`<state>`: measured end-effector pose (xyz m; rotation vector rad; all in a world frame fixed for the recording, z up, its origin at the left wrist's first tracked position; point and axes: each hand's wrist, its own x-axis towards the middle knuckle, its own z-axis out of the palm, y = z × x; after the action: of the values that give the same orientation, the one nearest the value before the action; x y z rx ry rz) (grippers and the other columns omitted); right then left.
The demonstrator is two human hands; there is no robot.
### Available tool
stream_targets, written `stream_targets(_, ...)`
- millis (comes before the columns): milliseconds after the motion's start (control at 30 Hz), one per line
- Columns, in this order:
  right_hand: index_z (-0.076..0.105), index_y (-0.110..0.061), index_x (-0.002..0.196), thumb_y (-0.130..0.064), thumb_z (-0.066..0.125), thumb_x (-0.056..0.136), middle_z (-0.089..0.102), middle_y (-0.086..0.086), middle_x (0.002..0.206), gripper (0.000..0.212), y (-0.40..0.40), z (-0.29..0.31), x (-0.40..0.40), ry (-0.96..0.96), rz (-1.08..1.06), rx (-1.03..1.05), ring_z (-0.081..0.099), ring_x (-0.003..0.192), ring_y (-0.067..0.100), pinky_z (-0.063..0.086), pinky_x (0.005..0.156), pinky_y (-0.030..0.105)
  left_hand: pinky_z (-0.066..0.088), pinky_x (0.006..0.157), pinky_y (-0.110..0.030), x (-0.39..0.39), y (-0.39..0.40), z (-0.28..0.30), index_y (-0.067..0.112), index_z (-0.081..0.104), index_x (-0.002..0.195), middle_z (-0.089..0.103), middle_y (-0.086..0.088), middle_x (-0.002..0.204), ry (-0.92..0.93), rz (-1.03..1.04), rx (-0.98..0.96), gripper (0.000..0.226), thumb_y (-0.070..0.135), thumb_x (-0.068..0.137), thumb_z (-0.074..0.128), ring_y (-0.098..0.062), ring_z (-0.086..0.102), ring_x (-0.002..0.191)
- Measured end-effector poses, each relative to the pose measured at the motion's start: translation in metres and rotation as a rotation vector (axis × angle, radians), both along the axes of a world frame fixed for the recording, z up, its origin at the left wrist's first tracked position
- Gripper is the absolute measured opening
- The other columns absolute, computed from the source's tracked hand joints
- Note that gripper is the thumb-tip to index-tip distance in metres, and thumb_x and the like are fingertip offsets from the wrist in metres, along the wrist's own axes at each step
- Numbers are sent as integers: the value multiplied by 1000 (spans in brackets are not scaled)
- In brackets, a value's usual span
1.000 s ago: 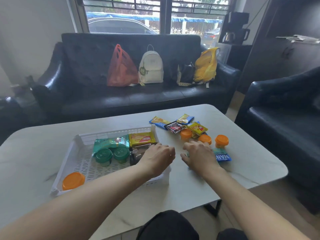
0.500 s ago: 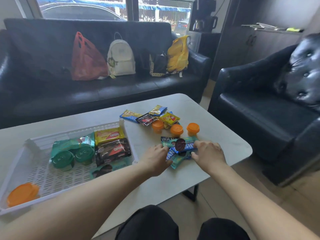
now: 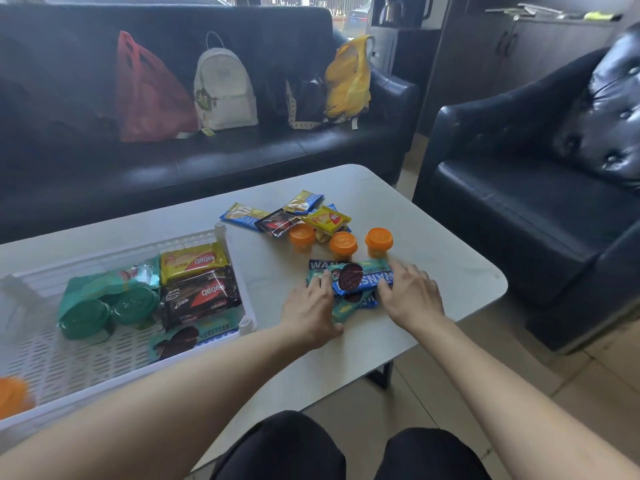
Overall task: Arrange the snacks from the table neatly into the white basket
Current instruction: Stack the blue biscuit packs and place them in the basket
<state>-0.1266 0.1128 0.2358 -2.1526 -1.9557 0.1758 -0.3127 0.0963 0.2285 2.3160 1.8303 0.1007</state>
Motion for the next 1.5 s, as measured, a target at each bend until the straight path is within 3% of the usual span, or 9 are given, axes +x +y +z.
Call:
stream_targets(233,60,-6,119,-46,52,94,61,17,122,48,32,-12,-1,335,-236,-147,56,114,36,50,94,42,40,104,-35,-11,8,1,9,6,158,43,-13,143,-89,-6,-54,106,24,77,74,-32,44,127)
stream_targets(467,56,-18,119,-41,71,86,65,7,122,42,33,-14,-11,390,-212,-75,60,112,29,51,91,39,47,100,-38,-15,12,0,12,5,158,34,-13,139,-137,2,-17,112,21,74,78,-32,43,125)
stream_targets(633,58,-22,119,-39,75,84,68,5,120,43,25,-10,-22,460,-90,-72,64,109,26,54,92,44,44,105,-40,-14,12,0,15,18,154,34,-11,138,-127,-15,-15,104,34,72,79,-31,44,124)
stream_targets(767,59,-24,107,-40,81,77,68,6,118,41,19,-9,-24,464,-68,-94,64,107,25,56,89,44,48,96,-41,-13,12,0,17,35,141,44,-9,132,-21,-5,19,86,49,72,75,-29,46,114)
stream_targets(900,57,-25,101,-40,80,77,69,6,117,37,17,-10,-22,483,-63,-118,65,103,22,59,82,39,50,90,-41,-15,16,1,17,43,131,49,-8,125,31,-12,-6,74,50,73,74,-28,45,113)
stream_targets(1067,59,-19,111,-39,70,88,70,8,115,32,19,-12,-22,563,-108,-106,66,95,19,58,71,32,48,87,-35,-14,21,4,14,51,121,49,-7,117,-60,-49,-15,67,44,67,77,-25,44,110)
stream_targets(1200,62,-15,111,-34,65,94,70,8,111,26,24,-10,-20,651,-128,-20,59,85,16,40,53,17,42,90,-31,-13,44,20,17,54,126,49,-5,116,-103,-81,65,71,42,64,80,-25,39,112)
stream_targets(1367,65,-13,112,-27,67,92,70,7,110,24,30,-11,-16,757,-145,2,61,89,16,42,55,18,45,98,-42,-19,71,32,24,52,131,49,-1,120,-48,-72,-12,76,47,65,81,-26,37,117)
stream_targets(1500,65,-11,119,-26,70,92,70,10,114,32,37,-14,-18,831,-174,-16,62,92,16,43,52,16,40,97,-36,-16,84,25,25,50,136,48,-4,124,-91,-18,-82,72,44,72,78,-26,35,122)
